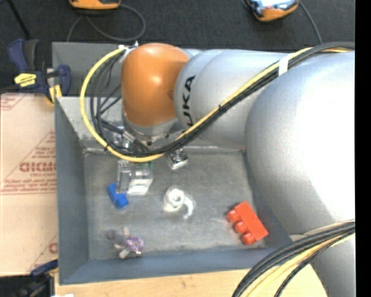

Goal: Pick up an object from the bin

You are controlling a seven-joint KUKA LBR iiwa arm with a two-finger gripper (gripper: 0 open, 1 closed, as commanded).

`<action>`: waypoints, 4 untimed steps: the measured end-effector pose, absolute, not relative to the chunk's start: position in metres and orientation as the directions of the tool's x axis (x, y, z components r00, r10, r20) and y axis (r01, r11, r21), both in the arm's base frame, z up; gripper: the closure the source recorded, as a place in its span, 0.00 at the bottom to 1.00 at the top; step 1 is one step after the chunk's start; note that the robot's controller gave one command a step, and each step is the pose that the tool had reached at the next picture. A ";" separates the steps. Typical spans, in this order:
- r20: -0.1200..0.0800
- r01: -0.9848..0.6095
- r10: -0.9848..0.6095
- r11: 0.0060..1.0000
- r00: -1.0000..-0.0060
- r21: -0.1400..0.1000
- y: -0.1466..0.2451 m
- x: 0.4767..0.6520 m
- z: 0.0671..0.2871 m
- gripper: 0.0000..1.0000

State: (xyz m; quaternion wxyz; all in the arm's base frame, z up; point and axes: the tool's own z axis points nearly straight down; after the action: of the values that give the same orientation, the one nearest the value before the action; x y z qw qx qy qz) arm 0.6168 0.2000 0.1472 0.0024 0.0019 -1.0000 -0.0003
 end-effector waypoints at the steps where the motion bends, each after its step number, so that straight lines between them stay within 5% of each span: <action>1: 0.000 0.109 0.109 0.994 -0.994 0.000 0.138 0.600 0.068 0.00; 2: -0.008 0.051 0.051 0.999 -0.999 -0.001 0.079 0.612 0.103 0.00; 3: -0.001 0.370 0.370 0.929 -0.929 0.001 0.040 0.568 0.112 0.00; 4: -0.015 0.467 0.467 0.884 -0.884 0.014 0.044 0.547 0.077 0.00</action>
Offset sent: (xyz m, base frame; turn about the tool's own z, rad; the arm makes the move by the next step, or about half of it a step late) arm -0.0164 -0.0595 -0.0772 0.1157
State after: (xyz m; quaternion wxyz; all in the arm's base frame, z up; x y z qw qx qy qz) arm 0.5470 0.0442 0.0769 -0.0092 -0.2405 -0.9706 -0.0050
